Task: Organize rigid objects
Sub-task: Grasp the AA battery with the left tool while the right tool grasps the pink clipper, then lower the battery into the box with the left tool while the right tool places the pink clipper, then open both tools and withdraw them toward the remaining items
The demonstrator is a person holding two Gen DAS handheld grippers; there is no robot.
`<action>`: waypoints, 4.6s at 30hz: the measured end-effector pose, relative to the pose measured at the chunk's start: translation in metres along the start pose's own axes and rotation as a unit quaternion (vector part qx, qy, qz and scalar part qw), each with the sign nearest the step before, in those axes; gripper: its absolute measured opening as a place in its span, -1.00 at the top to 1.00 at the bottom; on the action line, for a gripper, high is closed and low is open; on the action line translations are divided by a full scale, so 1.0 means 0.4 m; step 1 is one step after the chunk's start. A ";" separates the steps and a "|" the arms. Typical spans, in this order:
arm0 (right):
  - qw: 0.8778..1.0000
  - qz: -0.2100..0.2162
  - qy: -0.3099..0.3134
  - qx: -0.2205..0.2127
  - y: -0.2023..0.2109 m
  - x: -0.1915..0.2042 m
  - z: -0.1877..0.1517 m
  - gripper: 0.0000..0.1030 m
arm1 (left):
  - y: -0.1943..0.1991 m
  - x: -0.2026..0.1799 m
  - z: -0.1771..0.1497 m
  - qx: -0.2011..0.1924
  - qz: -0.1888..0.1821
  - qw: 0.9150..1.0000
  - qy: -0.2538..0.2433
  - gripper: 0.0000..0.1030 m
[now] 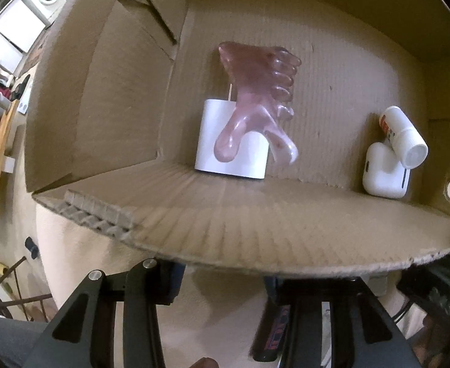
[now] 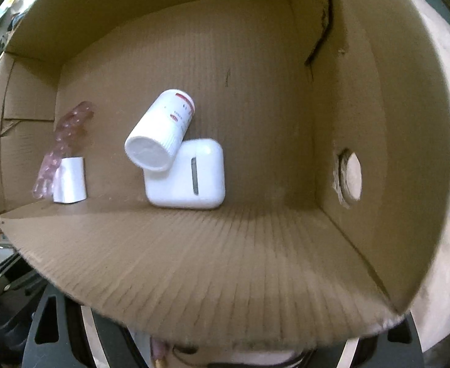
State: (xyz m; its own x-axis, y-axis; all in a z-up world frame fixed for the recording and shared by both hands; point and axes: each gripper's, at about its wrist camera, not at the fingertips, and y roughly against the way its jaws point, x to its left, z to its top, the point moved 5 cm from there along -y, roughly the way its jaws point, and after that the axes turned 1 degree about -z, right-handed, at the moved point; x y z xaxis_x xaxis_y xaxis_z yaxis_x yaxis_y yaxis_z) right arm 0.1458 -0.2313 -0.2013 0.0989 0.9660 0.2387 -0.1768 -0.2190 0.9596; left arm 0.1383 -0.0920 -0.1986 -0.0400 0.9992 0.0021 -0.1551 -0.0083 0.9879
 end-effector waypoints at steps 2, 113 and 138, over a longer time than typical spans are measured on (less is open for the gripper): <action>1.000 -0.010 0.006 -0.007 -0.010 0.003 0.001 -0.41 | 0.000 0.004 -0.004 0.000 -0.001 1.000 0.000 0.24; 0.986 0.089 0.023 -0.142 0.248 0.031 0.123 -0.46 | 0.137 -0.089 0.120 -0.130 0.011 0.977 -0.170 0.24; 0.985 0.099 0.005 -0.143 0.262 0.026 0.125 -0.57 | 0.224 -0.041 0.093 -0.110 -0.024 0.987 -0.112 -0.76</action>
State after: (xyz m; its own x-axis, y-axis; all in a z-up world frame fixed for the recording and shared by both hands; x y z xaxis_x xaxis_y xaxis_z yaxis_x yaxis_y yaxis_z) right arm 0.1771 -0.2510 -0.0906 0.0253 0.9096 0.4147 -0.4613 -0.3573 0.8121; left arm 0.1620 -0.1076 -0.1045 0.1878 0.9821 0.0137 -0.3631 0.0565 0.9300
